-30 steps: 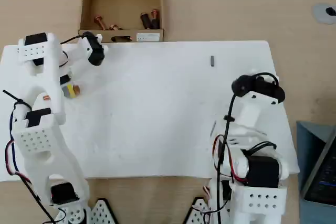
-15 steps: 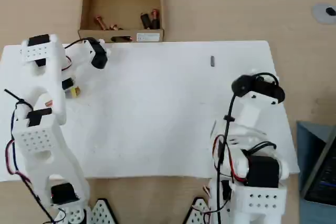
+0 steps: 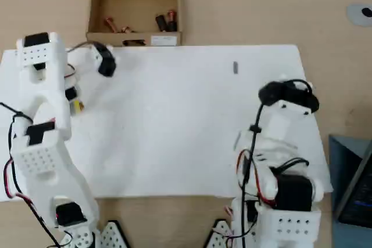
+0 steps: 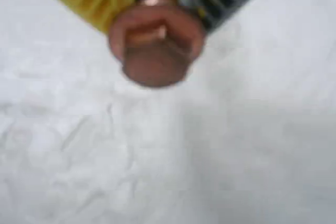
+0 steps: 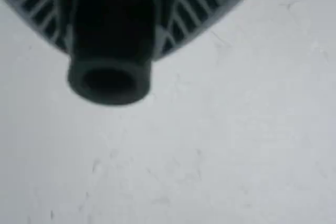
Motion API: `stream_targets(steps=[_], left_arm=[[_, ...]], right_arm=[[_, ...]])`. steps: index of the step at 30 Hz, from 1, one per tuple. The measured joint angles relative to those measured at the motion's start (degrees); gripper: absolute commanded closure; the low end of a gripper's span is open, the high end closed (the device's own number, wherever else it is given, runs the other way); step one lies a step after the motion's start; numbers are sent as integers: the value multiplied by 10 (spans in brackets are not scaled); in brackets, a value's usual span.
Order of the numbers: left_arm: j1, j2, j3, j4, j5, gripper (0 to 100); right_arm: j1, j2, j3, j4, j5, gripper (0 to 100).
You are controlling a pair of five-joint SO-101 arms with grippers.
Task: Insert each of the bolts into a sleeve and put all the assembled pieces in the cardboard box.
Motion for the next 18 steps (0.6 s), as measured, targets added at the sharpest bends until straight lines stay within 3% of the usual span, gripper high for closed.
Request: stream_targets(steps=[6, 18], left_arm=[[25, -109, -4, 3, 220, 998], [109, -400, 23, 6, 455, 998]], right_arm=[[0, 0, -51, 12, 63, 989], [0, -56, -130, 69, 155, 989]])
